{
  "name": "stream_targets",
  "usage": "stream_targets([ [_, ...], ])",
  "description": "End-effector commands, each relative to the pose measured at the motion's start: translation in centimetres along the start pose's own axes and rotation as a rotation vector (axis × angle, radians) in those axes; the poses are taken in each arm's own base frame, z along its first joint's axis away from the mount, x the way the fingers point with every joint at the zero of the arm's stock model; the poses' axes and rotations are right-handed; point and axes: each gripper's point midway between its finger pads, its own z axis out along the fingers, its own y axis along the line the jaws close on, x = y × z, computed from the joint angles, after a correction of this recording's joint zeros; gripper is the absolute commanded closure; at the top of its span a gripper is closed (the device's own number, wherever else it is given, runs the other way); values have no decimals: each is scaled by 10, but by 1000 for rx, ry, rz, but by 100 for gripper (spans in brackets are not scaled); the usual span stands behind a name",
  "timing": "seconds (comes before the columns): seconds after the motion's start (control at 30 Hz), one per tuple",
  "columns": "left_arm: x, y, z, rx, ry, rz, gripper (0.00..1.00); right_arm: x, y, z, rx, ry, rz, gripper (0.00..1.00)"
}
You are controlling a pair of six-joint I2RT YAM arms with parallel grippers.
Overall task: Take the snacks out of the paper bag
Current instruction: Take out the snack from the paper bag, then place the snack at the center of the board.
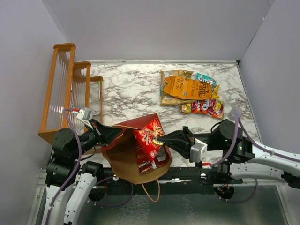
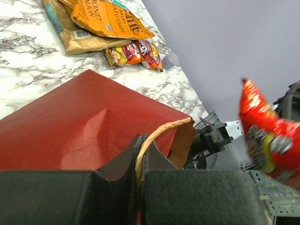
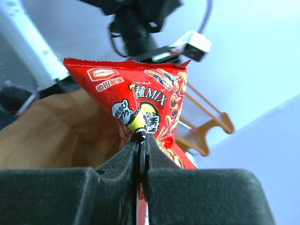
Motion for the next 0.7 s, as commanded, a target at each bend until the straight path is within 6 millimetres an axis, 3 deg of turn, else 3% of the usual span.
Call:
stream_targets([
  [0.0, -2, 5, 1, -19, -18, 13, 100, -17, -59, -16, 237, 30, -45, 97],
  [0.13, -4, 3, 1, -13, -23, 11, 100, -2, -93, -26, 423, 129, -60, 97],
  [0.3, -5, 2, 1, -12, -24, 13, 100, 60, -132, -55, 740, 446, -139, 95],
  [0.4, -5, 0, -1, -11, -26, 11, 100, 92, -145, -75, 850, 535, -150, 95],
  [0.67, -7, -3, -5, -8, -33, 14, 100, 222, -163, -131, 926, 717, 26, 96],
])
